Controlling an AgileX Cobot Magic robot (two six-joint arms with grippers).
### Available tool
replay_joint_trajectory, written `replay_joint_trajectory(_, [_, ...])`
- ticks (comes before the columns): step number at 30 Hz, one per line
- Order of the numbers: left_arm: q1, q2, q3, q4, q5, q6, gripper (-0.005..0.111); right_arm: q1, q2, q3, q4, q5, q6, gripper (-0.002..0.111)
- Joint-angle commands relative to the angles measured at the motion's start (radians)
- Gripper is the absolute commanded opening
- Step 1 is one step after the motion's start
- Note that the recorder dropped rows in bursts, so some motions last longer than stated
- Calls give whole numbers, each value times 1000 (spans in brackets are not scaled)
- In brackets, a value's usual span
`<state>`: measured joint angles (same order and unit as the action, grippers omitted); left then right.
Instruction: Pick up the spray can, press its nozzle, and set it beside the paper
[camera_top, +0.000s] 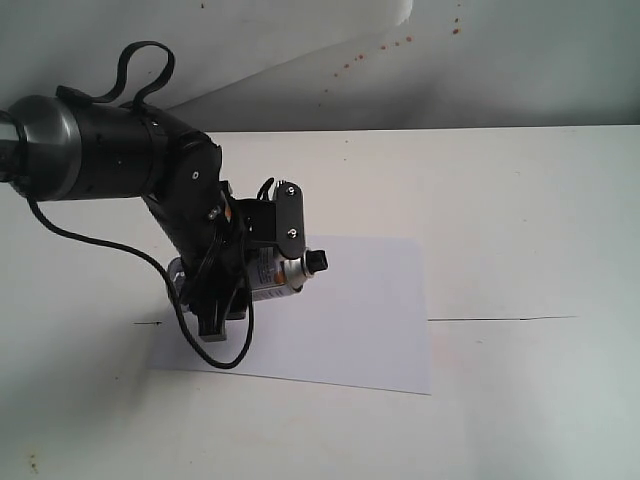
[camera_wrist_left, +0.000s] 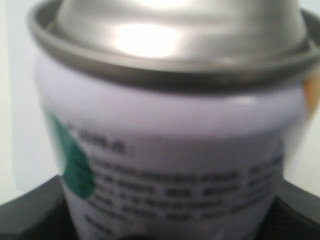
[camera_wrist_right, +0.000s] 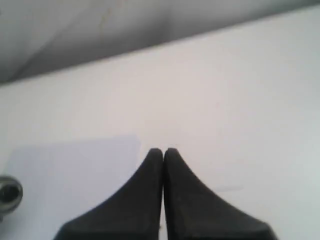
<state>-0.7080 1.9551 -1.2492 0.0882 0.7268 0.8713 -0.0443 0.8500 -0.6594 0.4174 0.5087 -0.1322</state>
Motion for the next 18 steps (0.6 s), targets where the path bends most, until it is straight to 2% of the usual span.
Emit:
replay_joint_trajectory(1, [0, -12, -13, -4, -17, 1, 0, -3, 357, -113, 209, 250, -170, 0])
replay_joint_trajectory(7, [0, -12, -13, -4, -22, 1, 0, -3, 637, -145, 314, 218, -227, 0])
replay_joint_trajectory(10, [0, -12, -13, -4, -22, 1, 0, -3, 686, -145, 412, 210, -255, 0])
replay_joint_trajectory(16, [0, -12, -13, -8, -13, -7, 0, -3, 725, -150, 724, 237, -520, 0])
replay_joint_trajectory(18, [0, -12, -13, -8, -13, -7, 0, -3, 751, -186, 742, 282, -540, 0])
